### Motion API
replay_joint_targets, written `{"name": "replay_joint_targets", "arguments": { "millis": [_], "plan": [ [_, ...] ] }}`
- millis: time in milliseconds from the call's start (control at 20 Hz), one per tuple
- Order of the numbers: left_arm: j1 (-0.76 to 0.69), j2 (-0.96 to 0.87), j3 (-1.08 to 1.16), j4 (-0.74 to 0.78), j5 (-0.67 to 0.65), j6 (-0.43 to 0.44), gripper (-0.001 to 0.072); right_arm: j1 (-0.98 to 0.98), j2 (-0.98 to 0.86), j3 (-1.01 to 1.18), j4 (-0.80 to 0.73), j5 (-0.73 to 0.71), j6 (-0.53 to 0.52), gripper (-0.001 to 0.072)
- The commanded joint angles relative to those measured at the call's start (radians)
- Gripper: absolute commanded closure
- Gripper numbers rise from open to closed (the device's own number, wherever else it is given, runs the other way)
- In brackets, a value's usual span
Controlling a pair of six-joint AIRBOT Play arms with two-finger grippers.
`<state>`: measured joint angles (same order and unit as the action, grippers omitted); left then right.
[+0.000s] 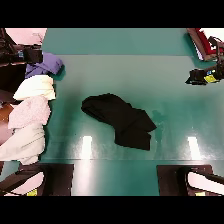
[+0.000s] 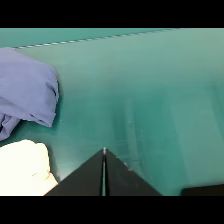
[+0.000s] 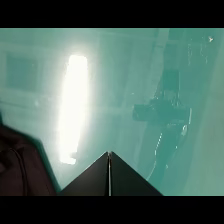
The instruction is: Fold the shirts.
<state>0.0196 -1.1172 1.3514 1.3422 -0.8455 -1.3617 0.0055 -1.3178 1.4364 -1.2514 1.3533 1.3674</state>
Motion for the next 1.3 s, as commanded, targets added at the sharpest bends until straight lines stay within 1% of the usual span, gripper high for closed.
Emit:
{"name": "replay_joint_targets", "arguments": {
  "millis": [0,1050,1200,1250],
  "plan": [
    [0.0,0.0,-0.002,0.0,0.0,0.0,0.0684,0.001,-0.003,-0.002,0.001,-0.001,0.001,0.0692],
    [0.0,0.0,-0.001,0.0,0.012,0.0,0.0685,0.001,-0.005,-0.003,0.002,-0.011,0.001,0.0692],
    [0.0,0.0,-0.001,-0.071,0.016,-0.001,0.0684,0.001,-0.005,-0.003,0.003,-0.018,0.001,0.0692],
    [0.0,-0.003,-0.001,-0.108,0.015,-0.001,0.0602,0.004,-0.005,-0.003,0.004,-0.008,0.001,0.0692]
  ]
}}
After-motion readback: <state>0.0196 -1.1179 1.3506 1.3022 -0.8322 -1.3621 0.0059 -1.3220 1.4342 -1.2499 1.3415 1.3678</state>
